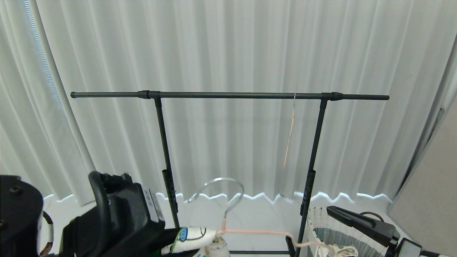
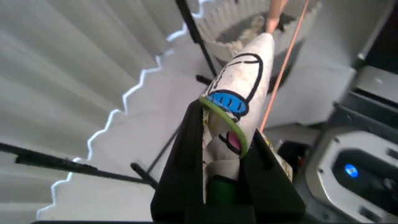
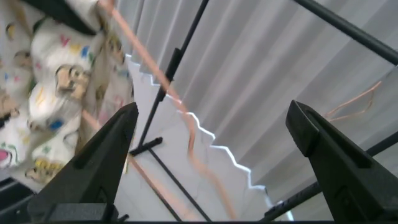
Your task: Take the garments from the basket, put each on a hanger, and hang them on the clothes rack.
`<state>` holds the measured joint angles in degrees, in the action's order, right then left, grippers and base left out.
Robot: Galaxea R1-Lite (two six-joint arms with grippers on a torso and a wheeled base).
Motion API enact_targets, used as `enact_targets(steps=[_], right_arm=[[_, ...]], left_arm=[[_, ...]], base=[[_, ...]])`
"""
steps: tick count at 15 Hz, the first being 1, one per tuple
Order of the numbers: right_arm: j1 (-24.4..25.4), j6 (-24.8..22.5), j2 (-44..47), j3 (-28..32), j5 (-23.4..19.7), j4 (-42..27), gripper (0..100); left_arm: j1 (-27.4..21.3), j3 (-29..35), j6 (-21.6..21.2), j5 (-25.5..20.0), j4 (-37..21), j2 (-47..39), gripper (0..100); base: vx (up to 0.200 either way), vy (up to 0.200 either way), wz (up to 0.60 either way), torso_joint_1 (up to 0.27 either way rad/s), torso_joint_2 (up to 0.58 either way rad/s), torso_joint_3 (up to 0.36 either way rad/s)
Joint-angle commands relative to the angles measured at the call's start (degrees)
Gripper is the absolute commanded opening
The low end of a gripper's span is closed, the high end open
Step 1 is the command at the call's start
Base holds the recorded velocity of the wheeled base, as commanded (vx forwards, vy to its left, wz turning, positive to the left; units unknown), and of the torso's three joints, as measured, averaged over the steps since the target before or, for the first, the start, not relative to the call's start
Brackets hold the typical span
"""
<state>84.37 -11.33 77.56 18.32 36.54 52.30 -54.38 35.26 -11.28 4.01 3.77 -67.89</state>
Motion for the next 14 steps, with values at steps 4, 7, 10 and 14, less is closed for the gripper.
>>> enact_targets(steps=[4,7,10,14], right_arm=[[-1.49,4.29,1.11,-0.22,-0.68,-0.27,100],[-1.58,9.04,3.74,1.8,-0.68,-0.79,100],[-3.78,16.95,9.28,9.36,-0.85,-6.42,100],[-9.4,23.45,16.84,15.6,-1.38,-7.56,100]], left_arm=[[7.45,2.45,-0.15,0.3,6.16,-1.19,0],[8.24,6.14,-0.15,2.32,6.16,-1.19,0],[9.03,9.48,-0.06,2.49,6.25,-1.02,0],[9.03,11.77,-0.15,2.49,6.25,-1.02,0]], base=[[0.0,0.0,0.0,0.0,0.0,0.0],[0.0,0.0,0.0,0.0,0.0,0.0],[0.0,0.0,0.0,0.0,0.0,0.0],[0.0,0.0,0.0,0.0,0.0,0.0]])
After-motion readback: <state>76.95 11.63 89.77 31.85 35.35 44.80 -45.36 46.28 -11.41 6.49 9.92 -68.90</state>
